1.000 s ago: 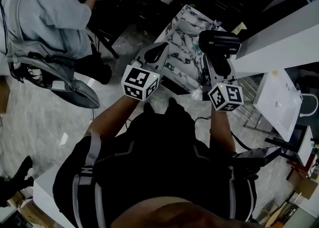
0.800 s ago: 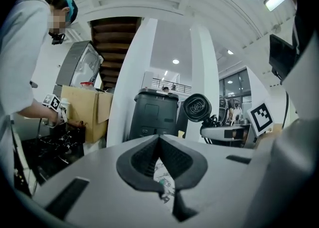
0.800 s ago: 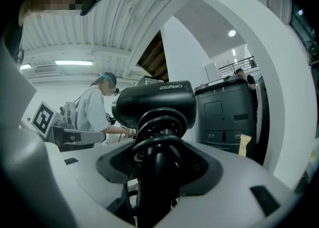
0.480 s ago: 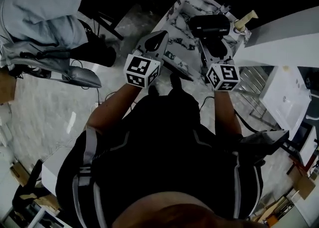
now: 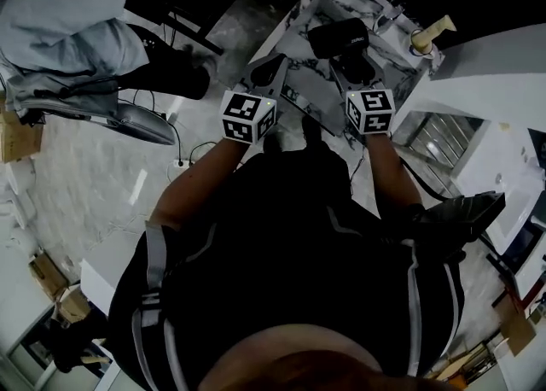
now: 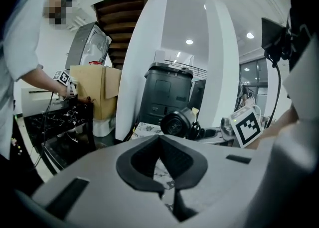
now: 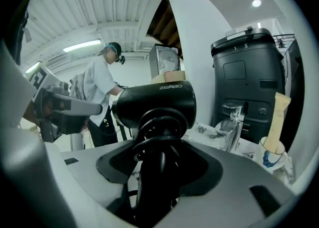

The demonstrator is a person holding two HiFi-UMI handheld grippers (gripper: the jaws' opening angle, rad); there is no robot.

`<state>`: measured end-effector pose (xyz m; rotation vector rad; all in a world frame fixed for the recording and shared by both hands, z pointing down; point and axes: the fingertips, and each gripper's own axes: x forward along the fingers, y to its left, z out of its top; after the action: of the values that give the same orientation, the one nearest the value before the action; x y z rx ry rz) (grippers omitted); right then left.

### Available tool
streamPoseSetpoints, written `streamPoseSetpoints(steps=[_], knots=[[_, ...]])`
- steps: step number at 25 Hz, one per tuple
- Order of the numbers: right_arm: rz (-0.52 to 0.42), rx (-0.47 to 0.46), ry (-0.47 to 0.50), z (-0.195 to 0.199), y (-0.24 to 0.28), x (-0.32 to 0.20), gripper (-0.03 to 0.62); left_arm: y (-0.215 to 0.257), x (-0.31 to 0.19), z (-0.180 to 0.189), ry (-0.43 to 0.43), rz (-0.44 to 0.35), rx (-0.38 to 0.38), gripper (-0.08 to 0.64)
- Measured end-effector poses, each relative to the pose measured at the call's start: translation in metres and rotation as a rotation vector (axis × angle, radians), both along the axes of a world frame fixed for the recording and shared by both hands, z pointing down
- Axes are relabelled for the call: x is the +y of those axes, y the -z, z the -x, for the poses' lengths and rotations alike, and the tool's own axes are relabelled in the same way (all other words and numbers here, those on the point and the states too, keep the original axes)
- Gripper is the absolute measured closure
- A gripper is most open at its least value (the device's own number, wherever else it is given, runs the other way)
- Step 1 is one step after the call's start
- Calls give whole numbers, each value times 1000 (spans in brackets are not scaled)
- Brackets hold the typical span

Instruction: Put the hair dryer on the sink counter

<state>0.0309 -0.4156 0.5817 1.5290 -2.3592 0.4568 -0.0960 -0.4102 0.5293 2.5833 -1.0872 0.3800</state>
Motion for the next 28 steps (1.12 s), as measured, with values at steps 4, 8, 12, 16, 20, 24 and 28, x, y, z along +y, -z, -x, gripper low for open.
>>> streamPoseSetpoints(steps=[4, 8, 12, 16, 20, 24, 28], knots=[[55, 6, 28, 2, -30, -11, 334, -13, -4, 3, 24, 24, -23, 555], [96, 16, 74, 10, -55, -24, 334, -25, -7, 10, 65, 47, -40, 555], [146, 33, 111, 10, -83, -25, 334, -37, -4, 3, 71, 75, -54, 555], [200, 41, 133, 9, -108, -26, 334, -44, -3, -2, 83, 95, -65, 555], [237, 45, 149, 10, -130, -30, 334, -49, -3, -3, 89, 108, -77, 555], [276, 47, 162, 9, -149, -31, 334, -52, 1, -9, 84, 128, -85, 555], [311, 44, 167, 7, -168, -31, 334, -56, 2, -18, 63, 121, -115, 555]])
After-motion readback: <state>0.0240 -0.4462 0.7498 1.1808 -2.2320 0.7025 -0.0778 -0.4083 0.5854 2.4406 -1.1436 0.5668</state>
